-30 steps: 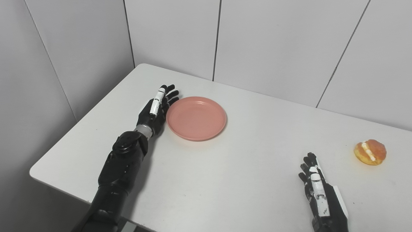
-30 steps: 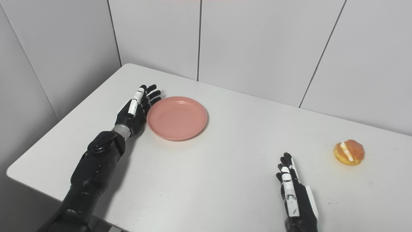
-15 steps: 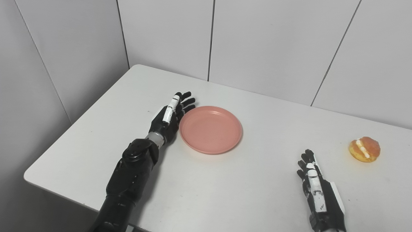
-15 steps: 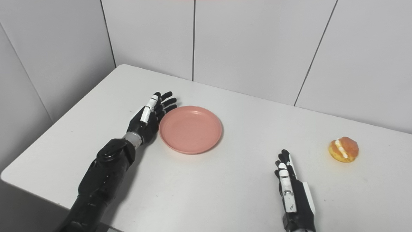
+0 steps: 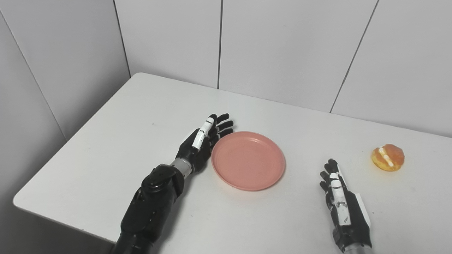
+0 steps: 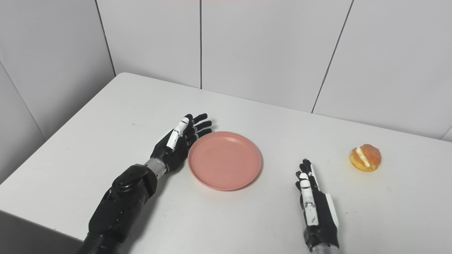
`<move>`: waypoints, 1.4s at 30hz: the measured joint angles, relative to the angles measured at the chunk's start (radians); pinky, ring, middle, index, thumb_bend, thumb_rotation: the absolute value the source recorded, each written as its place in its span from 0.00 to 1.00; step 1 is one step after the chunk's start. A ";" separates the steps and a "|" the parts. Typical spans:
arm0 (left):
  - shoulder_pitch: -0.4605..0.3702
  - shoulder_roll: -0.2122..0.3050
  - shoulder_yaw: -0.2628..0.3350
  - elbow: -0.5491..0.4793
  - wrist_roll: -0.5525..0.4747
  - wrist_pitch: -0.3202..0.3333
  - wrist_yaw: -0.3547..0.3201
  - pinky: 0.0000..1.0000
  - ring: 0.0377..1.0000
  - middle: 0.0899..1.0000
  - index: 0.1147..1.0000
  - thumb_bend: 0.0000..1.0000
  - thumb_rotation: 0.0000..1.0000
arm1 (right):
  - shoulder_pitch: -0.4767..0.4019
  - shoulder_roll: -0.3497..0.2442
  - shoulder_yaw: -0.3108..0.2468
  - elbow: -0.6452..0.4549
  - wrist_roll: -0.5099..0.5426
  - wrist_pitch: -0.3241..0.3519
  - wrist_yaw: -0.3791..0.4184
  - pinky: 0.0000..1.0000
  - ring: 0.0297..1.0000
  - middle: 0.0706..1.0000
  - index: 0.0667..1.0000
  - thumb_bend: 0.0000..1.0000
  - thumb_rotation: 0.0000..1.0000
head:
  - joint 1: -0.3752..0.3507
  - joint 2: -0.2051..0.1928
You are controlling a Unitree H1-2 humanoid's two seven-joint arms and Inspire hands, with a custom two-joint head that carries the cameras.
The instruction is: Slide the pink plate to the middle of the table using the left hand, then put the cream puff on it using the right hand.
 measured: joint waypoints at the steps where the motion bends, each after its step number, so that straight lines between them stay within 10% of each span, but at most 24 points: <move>1: 0.006 0.000 -0.003 -0.009 0.004 0.001 0.000 0.91 0.90 0.88 0.86 0.40 1.00 | 0.000 0.000 -0.001 0.000 0.000 0.000 -0.001 1.00 0.98 1.00 1.00 0.24 1.00 | -0.014 0.003; 42: 0.211 -0.064 -0.026 -0.306 -0.030 0.114 -0.009 0.91 0.89 0.89 0.87 0.44 1.00 | -0.019 0.050 0.016 -0.052 -0.092 0.081 -0.055 0.95 0.96 0.97 0.96 0.27 1.00 | -0.253 0.092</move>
